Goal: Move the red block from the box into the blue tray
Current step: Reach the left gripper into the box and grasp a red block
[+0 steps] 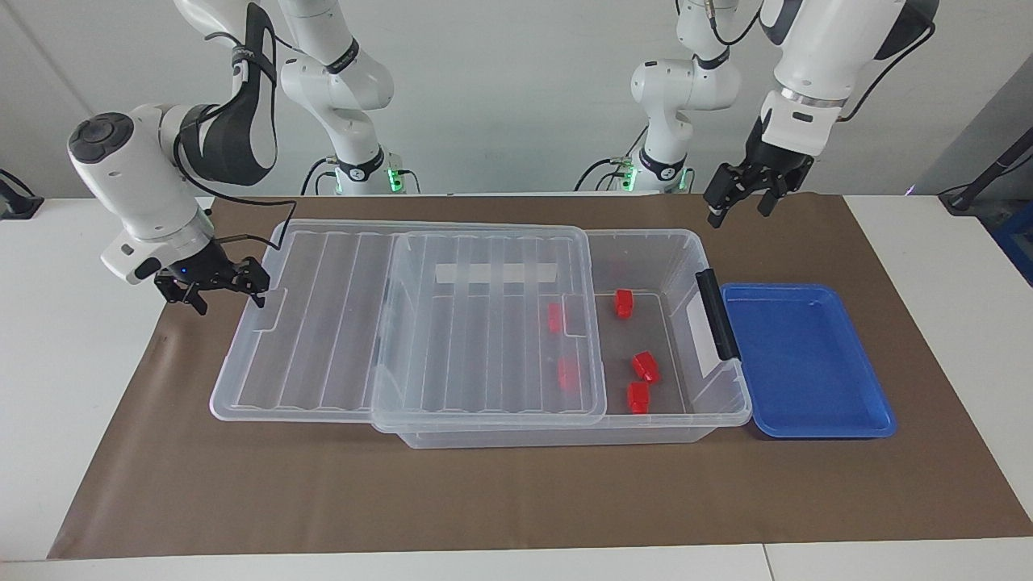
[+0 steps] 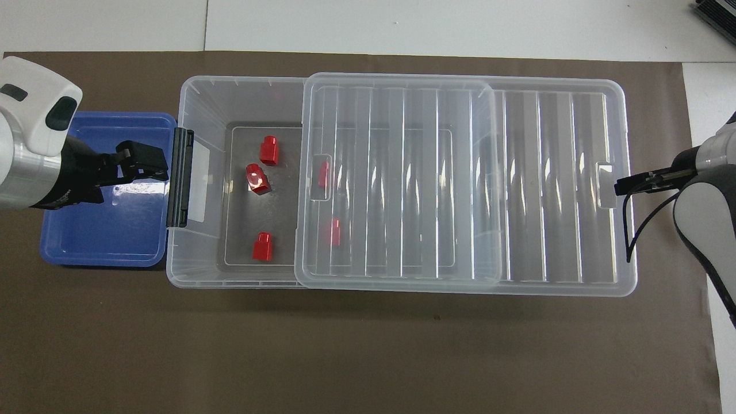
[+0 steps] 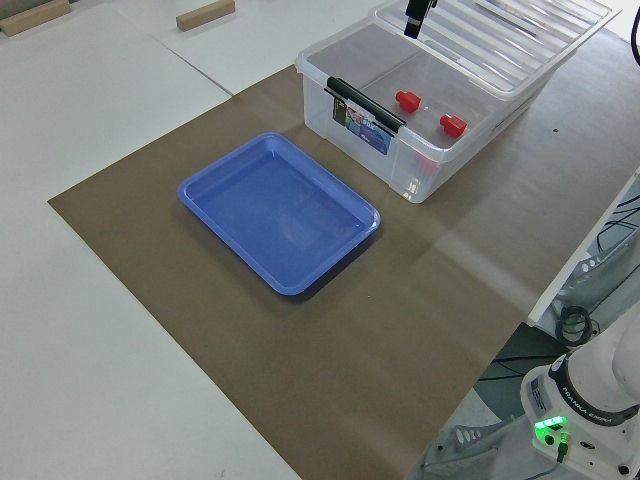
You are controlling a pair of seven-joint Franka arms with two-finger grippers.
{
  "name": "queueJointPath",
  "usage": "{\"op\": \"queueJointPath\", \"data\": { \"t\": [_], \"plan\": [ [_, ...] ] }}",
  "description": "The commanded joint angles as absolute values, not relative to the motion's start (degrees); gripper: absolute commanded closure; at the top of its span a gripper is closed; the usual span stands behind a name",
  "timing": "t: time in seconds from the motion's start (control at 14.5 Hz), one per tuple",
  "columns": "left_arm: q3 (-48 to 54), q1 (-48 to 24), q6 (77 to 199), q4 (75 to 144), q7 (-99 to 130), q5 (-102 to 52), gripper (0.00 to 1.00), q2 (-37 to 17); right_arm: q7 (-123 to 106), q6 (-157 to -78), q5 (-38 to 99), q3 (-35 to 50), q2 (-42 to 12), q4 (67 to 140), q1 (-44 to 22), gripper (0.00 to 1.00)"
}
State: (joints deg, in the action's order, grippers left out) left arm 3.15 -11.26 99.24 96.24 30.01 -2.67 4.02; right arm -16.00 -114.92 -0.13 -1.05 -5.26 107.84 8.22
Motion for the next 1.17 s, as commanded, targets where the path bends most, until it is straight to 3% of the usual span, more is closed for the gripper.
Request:
{"op": "queueJointPath", "data": {
  "t": [0.0,0.21,0.62,1.1],
  "plan": [
    [2.3,-15.1,105.9,101.1,35.7,-3.0,0.0,4.4,-18.5,-114.3,-1.2,-0.8,-4.0,109.2,10.1,0.0],
    [2.3,-19.2,111.1,103.2,40.7,0.2,0.0,0.6,-19.7,-114.3,-1.3,-0.8,-3.8,109.2,11.1,0.0],
    [2.2,-20.0,120.8,103.8,41.0,2.2,0.0,-7.8,-19.5,-113.7,-1.8,-0.7,-3.8,108.8,11.3,0.0],
    [2.3,-20.0,126.4,104.1,35.3,5.9,0.0,-14.7,-16.0,-106.3,-1.4,1.0,-1.4,103.3,10.7,0.0]
  ]
}}
